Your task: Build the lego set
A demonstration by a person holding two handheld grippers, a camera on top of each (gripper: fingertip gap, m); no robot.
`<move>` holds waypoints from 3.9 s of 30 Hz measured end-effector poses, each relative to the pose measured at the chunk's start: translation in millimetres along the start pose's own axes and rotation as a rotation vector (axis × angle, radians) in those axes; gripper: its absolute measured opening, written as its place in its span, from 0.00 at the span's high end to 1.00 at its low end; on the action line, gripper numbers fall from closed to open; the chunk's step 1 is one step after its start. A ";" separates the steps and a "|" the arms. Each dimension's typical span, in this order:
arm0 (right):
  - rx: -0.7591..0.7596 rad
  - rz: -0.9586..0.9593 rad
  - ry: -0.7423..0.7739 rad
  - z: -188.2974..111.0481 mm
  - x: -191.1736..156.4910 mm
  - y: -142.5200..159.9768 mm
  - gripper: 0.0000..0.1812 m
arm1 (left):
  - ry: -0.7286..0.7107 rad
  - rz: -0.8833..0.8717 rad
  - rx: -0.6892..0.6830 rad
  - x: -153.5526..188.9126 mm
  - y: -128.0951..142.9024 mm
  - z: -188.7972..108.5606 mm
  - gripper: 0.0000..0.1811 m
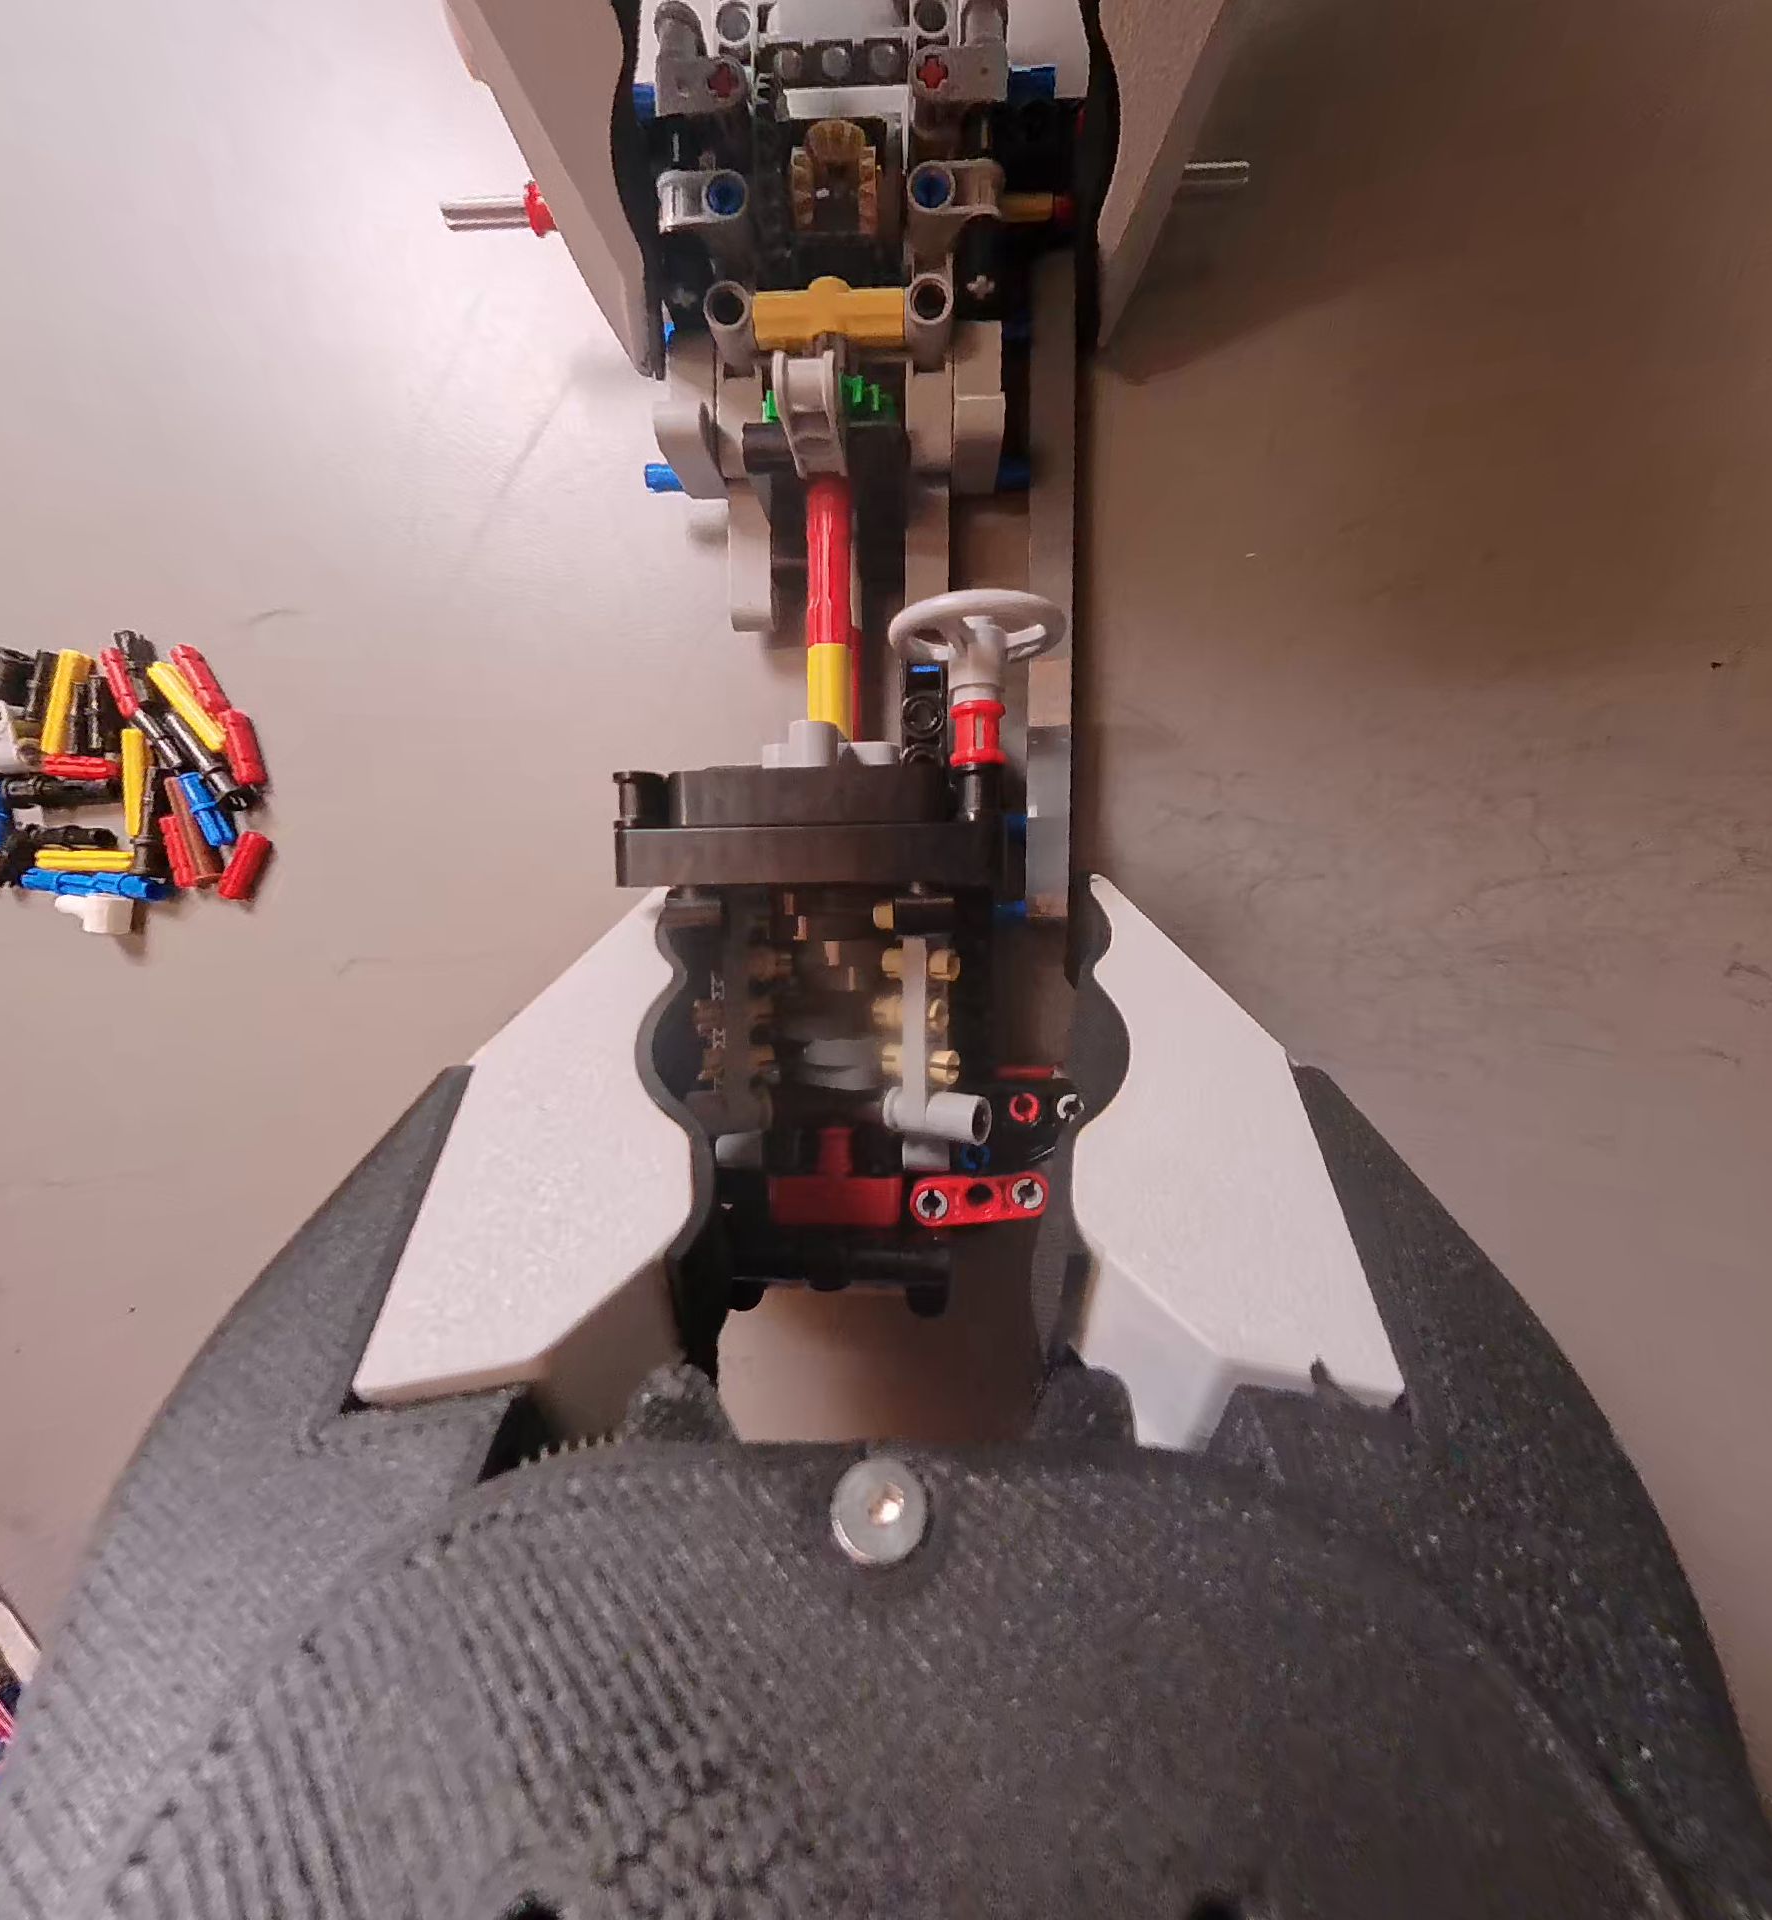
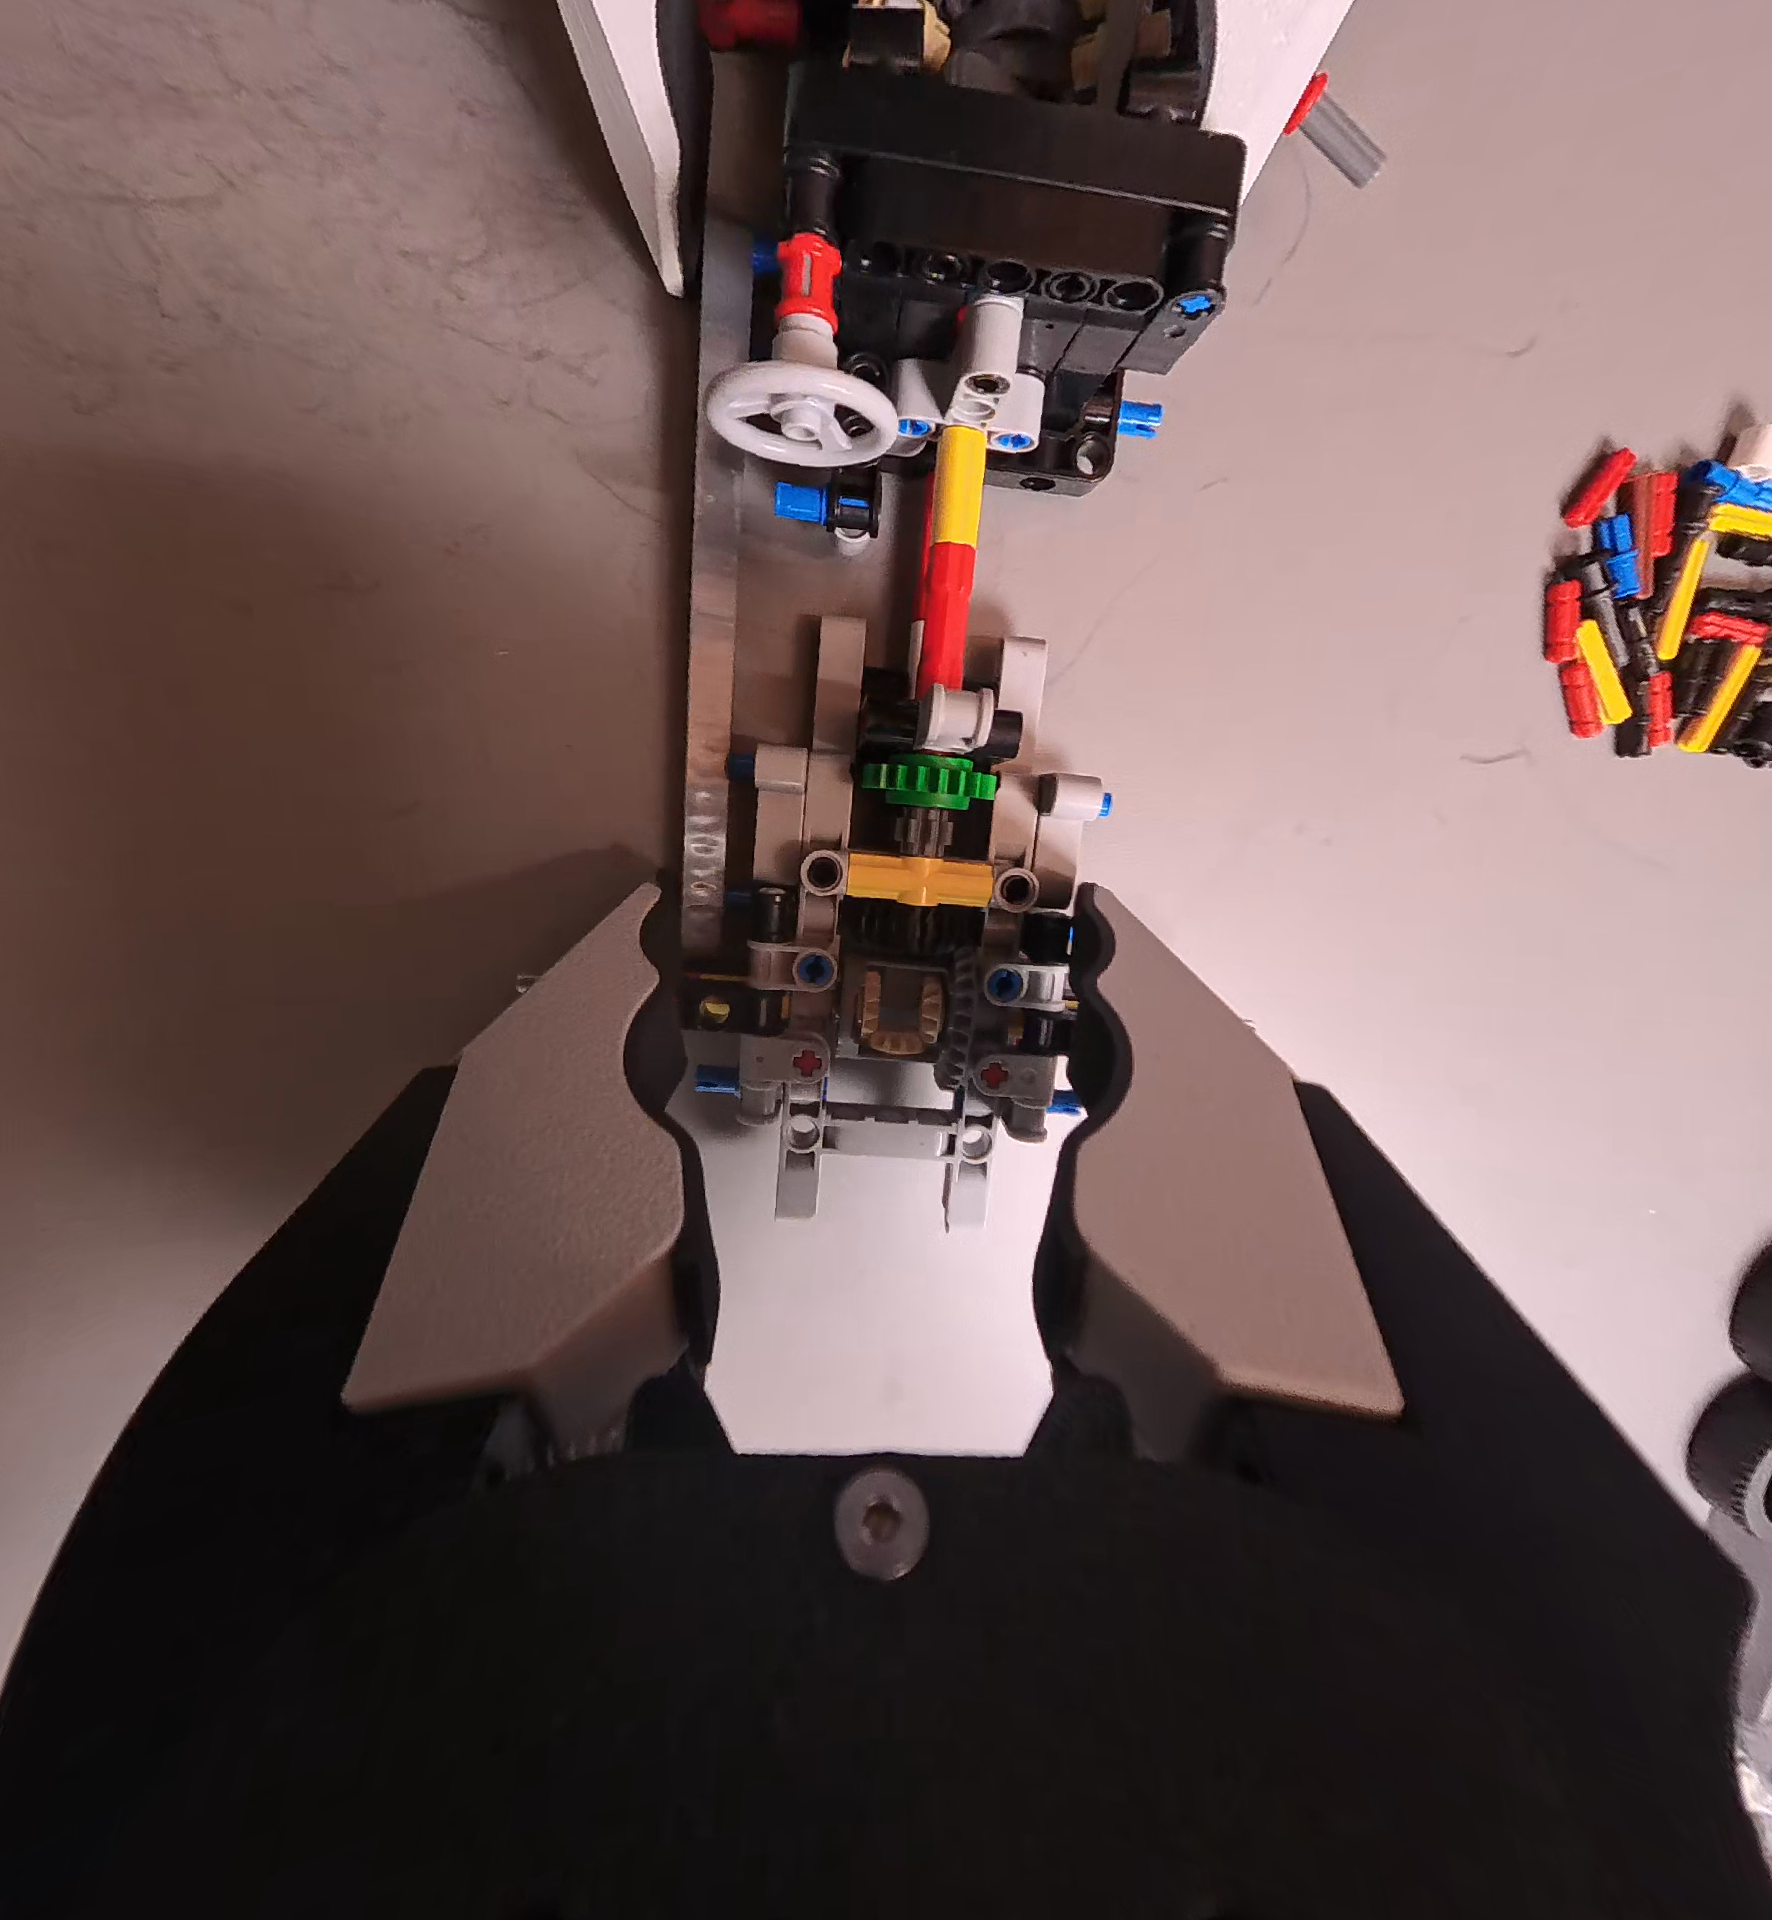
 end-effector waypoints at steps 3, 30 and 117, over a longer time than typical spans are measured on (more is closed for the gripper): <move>0.009 -0.036 0.059 -3.5 -0.7 -3.0 0.59 | 0.000 -0.001 -0.001 0.0 0.3 0.0 0.61; 0.192 0.065 0.068 18.7 -16.6 -55.1 0.71 | 0.065 -0.018 -0.003 0.6 3.2 0.2 0.60; 0.203 0.027 0.057 12.8 -17.1 -35.0 0.97 | 0.035 -0.127 -0.079 -14.1 -7.7 10.5 0.61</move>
Point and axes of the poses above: each gripper's, where its closed fingertips meet, z out along the fingers, y out of its underside, x = y × z across the jaws, the point moved 1 cm from there along -z, back along the fingers, and after that the axes turned 14 degrees about z, right-handed, at the moved point
